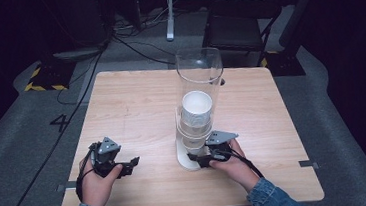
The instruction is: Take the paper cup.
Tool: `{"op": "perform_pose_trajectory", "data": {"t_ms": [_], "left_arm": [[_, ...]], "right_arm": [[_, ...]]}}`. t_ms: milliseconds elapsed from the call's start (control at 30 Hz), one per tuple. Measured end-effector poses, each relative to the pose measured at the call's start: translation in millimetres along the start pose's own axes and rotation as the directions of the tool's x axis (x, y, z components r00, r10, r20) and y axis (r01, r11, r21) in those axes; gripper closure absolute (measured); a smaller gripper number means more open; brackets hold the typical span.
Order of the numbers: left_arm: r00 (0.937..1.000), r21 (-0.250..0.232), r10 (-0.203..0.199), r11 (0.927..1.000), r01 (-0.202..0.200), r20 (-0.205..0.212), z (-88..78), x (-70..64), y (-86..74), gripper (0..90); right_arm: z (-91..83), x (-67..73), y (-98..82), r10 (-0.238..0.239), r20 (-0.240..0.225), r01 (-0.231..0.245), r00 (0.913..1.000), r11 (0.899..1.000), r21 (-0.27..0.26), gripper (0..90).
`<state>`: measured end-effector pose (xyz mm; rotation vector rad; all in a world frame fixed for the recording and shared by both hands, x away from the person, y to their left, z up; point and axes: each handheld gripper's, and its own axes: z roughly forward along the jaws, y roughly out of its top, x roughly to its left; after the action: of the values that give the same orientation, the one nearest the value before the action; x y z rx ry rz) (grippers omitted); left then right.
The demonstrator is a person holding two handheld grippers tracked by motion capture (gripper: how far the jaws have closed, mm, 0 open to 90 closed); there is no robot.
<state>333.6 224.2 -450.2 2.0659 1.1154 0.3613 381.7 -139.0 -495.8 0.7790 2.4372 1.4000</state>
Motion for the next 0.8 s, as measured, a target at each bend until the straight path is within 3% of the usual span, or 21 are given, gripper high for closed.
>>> {"op": "perform_pose_trajectory", "data": {"t_ms": [400, 800], "left_arm": [[1.0, 0.009, 0.008, 0.9999, -0.008, 0.003, 4.5, 1.0, 2.4, 17.9], [0.9996, 0.012, 0.024, 0.9996, -0.024, 0.016, 13.7, -0.8, 11.4, 17.6]], "right_arm": [[-4.7, -1.6, -4.2, 0.006, 0.018, -0.006, 0.9998, 1.0, 0.01, 33.5], [-21.7, -3.7, -11.8, 0.002, 0.073, -0.005, 0.9973, 1.0, 0.031, 33.5]]}}
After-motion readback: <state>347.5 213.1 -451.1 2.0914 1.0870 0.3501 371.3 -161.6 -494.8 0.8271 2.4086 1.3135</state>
